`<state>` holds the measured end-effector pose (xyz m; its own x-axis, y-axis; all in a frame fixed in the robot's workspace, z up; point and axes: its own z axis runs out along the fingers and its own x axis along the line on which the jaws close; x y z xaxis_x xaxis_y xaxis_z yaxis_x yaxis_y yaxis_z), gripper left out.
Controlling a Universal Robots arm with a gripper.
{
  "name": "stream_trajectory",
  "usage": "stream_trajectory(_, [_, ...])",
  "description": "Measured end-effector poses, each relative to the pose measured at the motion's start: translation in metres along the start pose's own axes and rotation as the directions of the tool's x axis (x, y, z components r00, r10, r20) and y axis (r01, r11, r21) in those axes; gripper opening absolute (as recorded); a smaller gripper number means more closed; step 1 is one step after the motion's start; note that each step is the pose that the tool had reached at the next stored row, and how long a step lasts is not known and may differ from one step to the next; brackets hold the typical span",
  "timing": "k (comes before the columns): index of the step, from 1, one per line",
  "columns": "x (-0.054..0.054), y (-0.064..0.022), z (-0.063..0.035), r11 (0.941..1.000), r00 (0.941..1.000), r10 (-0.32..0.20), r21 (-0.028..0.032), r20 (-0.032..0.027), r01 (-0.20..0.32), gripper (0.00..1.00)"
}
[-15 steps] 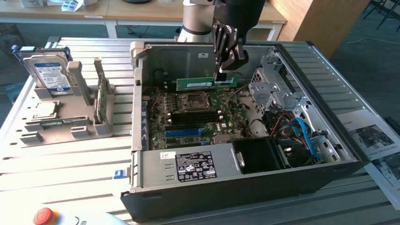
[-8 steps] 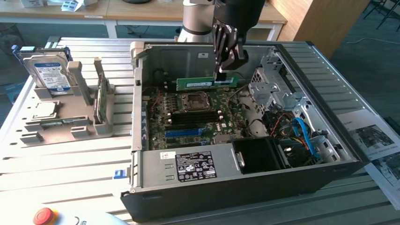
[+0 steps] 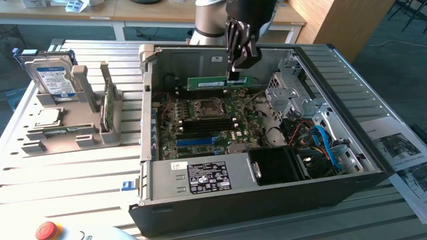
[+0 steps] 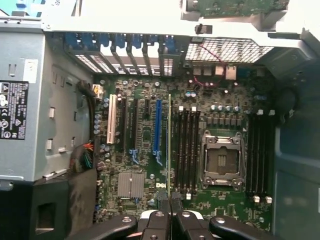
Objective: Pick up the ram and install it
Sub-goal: 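Pick up the ram and move it above insertion slot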
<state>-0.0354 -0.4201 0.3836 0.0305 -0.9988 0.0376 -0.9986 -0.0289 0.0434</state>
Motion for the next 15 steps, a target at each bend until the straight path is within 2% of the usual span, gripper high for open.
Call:
stream_trajectory(5, [-0.011, -0.0003, -0.0004, 1.0, 1.0, 0.0, 0.0, -0.0001, 0.0, 0.12])
stream_trajectory(15, [-0.0118, -0.0004, 0.0019, 1.0, 1.0, 0.0, 0.0, 0.0, 0.0, 0.12])
